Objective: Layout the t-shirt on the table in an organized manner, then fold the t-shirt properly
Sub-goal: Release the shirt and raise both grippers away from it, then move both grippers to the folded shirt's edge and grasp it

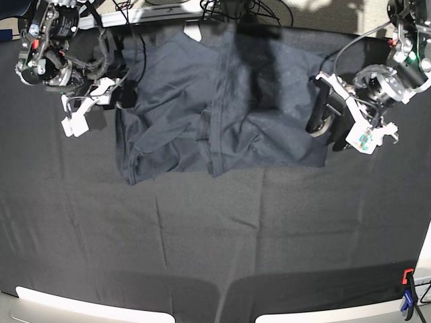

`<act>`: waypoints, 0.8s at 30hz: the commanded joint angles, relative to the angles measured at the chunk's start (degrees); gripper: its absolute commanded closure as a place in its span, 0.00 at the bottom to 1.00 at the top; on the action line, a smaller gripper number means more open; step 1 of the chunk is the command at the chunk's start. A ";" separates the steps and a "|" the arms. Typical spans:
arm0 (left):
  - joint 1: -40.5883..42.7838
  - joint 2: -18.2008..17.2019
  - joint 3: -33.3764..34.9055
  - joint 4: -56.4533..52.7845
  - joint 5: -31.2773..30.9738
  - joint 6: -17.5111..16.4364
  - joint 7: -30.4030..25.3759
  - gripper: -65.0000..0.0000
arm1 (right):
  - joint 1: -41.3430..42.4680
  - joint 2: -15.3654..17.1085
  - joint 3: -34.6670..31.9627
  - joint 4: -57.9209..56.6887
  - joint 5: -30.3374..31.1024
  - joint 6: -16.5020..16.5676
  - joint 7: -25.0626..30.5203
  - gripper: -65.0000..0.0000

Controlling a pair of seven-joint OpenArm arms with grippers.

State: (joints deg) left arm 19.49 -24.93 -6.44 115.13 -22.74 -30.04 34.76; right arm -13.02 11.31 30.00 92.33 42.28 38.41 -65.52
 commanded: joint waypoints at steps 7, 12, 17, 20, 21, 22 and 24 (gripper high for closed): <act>-0.46 -0.63 -0.37 0.83 -0.72 2.23 -1.33 0.55 | 0.48 0.61 -6.08 0.85 0.98 0.87 0.35 0.55; -0.46 -0.63 -0.37 0.83 -0.31 2.23 -1.33 0.55 | 0.63 0.61 -10.01 0.85 -3.41 0.85 0.96 0.69; -0.46 -0.63 -0.37 0.70 2.32 2.25 -1.33 0.55 | 0.63 0.87 -10.05 0.90 -3.74 0.85 3.80 1.00; -0.46 -0.63 -0.37 0.68 2.32 2.25 -1.33 0.55 | 0.66 1.09 -9.44 1.81 -5.20 0.85 5.31 1.00; -0.44 -0.63 -0.37 0.68 2.29 2.23 -1.33 0.55 | 0.63 1.05 -8.72 2.49 -5.90 0.85 5.57 1.00; -0.46 -0.63 -0.37 0.68 2.29 2.23 -1.33 0.55 | 0.66 1.07 -7.93 3.30 -6.38 0.85 5.64 1.00; -0.44 -0.63 -0.37 0.68 2.29 2.23 -1.33 0.55 | 0.66 1.05 -5.81 5.22 -6.34 0.85 5.64 1.00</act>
State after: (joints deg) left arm 19.49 -24.95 -6.46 115.00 -19.88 -28.05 34.76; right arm -13.02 11.44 23.77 96.36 35.40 38.87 -61.78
